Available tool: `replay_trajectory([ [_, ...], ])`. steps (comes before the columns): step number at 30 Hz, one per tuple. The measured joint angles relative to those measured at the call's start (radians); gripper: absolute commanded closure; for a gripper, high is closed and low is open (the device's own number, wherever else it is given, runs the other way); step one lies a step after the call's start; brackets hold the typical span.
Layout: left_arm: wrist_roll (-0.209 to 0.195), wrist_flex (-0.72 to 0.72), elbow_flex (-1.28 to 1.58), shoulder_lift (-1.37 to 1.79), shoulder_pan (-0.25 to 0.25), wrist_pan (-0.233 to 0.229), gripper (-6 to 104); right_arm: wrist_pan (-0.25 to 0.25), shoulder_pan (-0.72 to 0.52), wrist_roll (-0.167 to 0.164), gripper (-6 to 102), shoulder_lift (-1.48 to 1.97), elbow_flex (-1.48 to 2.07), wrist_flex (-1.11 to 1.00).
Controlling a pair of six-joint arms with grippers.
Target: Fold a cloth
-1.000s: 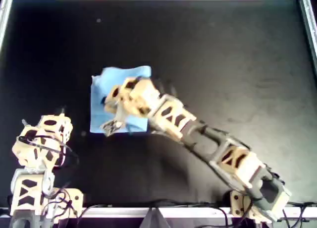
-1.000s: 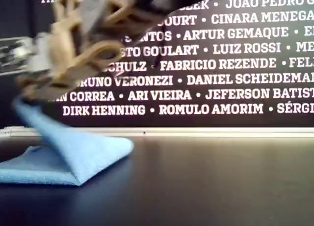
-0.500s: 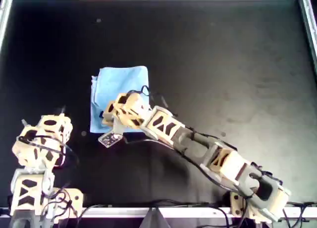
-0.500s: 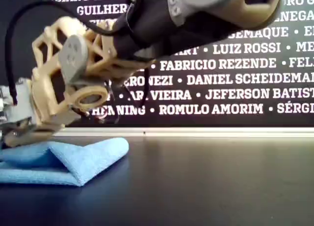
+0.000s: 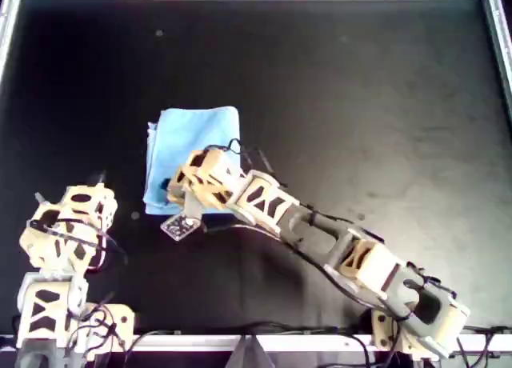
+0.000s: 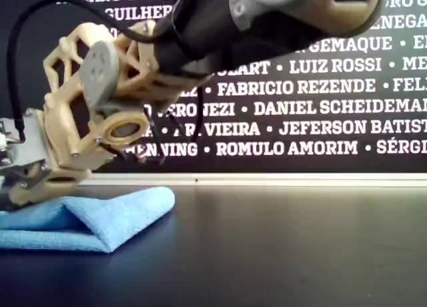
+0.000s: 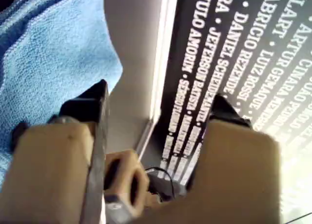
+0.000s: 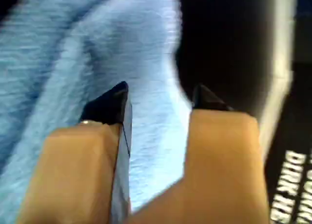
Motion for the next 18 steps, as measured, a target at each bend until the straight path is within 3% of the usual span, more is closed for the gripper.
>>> replay_trajectory([
  [4, 0.000, 0.000, 0.000, 0.000, 0.000, 0.000, 24, 0.002, -0.049, 0.000, 73, 0.107, 0.000, 0.181],
  [10, 0.000, 0.000, 0.000, 0.000, 0.000, 0.000, 25, 0.002, -0.275, 0.000, 97, 0.281, 0.000, 0.314],
  [14, 0.000, 0.000, 0.000, 0.000, 0.000, 0.000, 25, 0.003, -0.449, 0.011, 96, 0.397, 0.000, 0.457],
  [18, 0.000, 0.000, 0.000, 0.000, 0.000, 0.000, 25, 0.003, -0.537, 0.009, 96, 0.532, 0.011, 0.630],
])
